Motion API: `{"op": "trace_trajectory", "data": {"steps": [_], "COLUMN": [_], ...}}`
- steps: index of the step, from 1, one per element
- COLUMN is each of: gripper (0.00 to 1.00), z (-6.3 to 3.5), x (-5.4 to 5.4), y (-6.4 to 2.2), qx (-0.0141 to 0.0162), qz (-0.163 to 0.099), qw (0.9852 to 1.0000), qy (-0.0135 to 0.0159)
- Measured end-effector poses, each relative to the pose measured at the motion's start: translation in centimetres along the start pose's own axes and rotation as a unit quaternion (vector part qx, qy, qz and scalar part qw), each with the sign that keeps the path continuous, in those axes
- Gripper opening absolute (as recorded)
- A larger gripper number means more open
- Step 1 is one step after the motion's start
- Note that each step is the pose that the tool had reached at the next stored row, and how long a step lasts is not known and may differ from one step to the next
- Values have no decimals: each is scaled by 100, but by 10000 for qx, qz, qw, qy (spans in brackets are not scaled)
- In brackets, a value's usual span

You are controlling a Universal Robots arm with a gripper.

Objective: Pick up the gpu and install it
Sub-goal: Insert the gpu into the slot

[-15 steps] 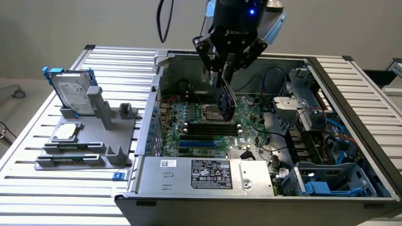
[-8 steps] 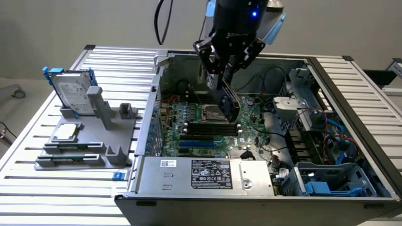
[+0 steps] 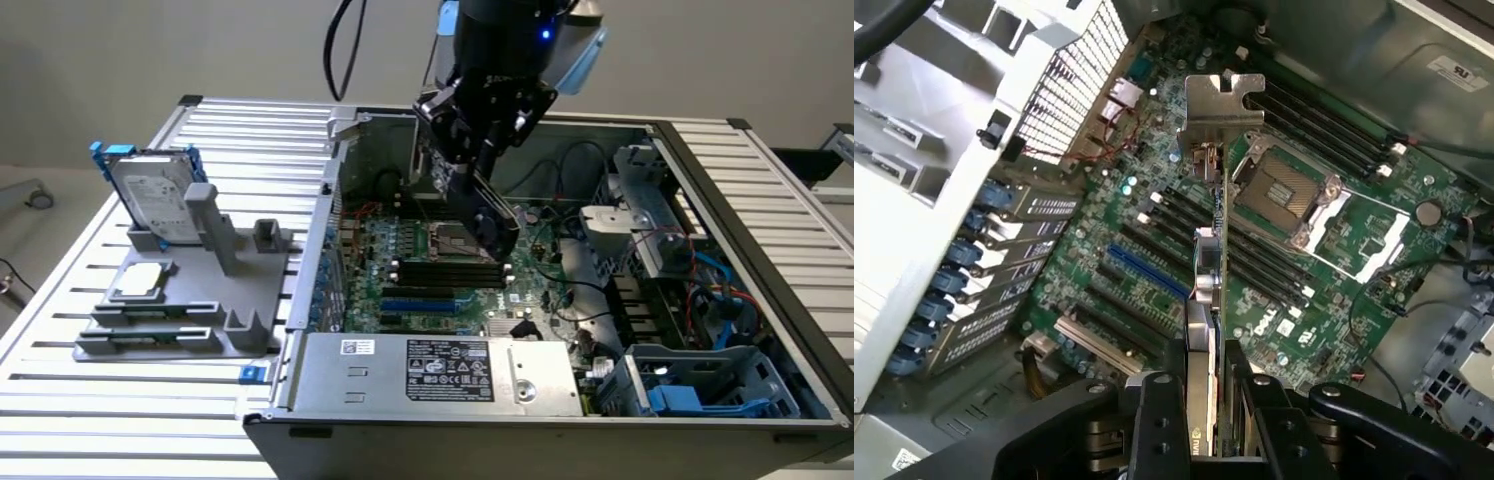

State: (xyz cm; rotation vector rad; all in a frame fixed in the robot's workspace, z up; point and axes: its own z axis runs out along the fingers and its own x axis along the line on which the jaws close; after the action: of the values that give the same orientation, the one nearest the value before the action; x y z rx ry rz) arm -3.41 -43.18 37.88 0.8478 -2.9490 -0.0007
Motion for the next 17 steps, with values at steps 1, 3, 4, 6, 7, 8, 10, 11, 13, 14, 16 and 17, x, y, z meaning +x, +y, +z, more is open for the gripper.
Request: {"op": "trace_trajectory", "data": {"steps": [1, 3, 4, 6, 7, 8, 10, 11, 13, 14, 16, 17], "gripper": [27, 27, 27, 27, 27, 27, 27, 27, 27, 27, 27, 27], "z": [5, 14, 18, 27, 31, 36, 44, 49, 56, 60, 66, 69], "x": [0, -1, -1, -2, -2, -3, -3, -3, -4, -4, -5, -5], "y": [0, 0, 0, 0, -1, -1, -1, -1, -2, -2, -1, -1], "qx": [5, 14, 19, 28, 32, 37, 45, 46, 47, 43, 25, 13], "qz": [-92, -272, -362, -541, -631, -726, -908, -997, -1176, -1260, -1407, -1474], "qw": [10000, 9996, 9993, 9985, 9980, 9974, 9959, 9950, 9931, 9920, 9900, 9890], "qy": [0, 1, 2, 2, 3, 3, 3, 1, -9, -19, -58, -82]}}
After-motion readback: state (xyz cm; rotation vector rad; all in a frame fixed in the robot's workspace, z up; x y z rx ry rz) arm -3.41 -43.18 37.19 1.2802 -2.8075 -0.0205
